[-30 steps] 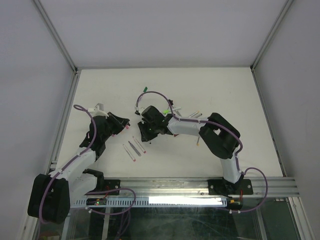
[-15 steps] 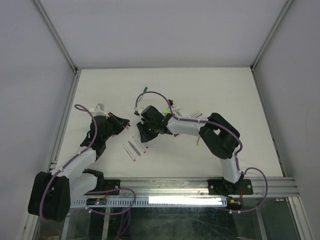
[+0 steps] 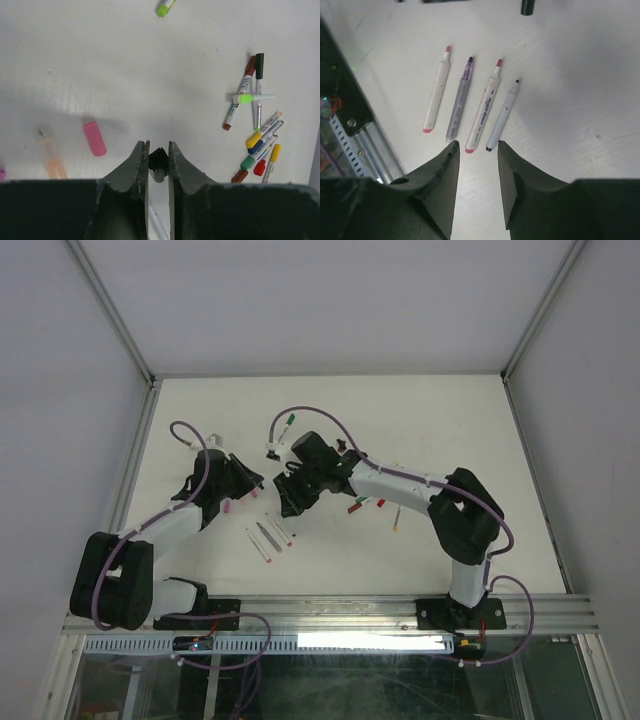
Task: Open the pen caps
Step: Place the pen at the center of the board, then place the pen cap at the center of the board.
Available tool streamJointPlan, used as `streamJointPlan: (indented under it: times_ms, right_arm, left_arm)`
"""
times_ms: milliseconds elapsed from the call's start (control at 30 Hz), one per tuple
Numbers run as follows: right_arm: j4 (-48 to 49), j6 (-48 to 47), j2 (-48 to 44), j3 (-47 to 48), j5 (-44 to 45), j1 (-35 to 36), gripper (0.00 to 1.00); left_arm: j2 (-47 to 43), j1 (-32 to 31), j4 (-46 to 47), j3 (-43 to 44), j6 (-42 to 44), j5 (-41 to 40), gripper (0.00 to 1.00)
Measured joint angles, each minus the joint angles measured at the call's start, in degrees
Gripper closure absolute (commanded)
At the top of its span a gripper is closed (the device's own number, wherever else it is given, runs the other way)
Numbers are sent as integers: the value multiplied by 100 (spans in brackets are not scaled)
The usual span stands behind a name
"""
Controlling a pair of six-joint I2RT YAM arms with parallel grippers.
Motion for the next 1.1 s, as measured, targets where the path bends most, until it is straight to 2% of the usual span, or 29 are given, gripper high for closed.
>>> streamJointPlan:
  times_ms: [167,400,600,800,1100]
  right_arm:
    - [-498,-1019,-710,129,-1349,-632,61]
    - [-688,-1552,-1318,144,-2629,-1696,61]
    - [-691,-1598,-1386,98,-3073,-1790,60]
    - [-697,-1609,-1386,70,-3241,-1768,61]
    - [-695,-1609,-1386,68,-3331,-1779,60]
  left_arm:
    - [562,-57,-422,490,101,-146,100]
    - [1353,-557,-1143,1244,385,-850,100]
    - [1818,-643,-1464,1517,496,-1266,100]
    - [1886,-645,-1644,1648,586,-1464,90]
    - [1971,-651,-1751,1768,673,-1606,81]
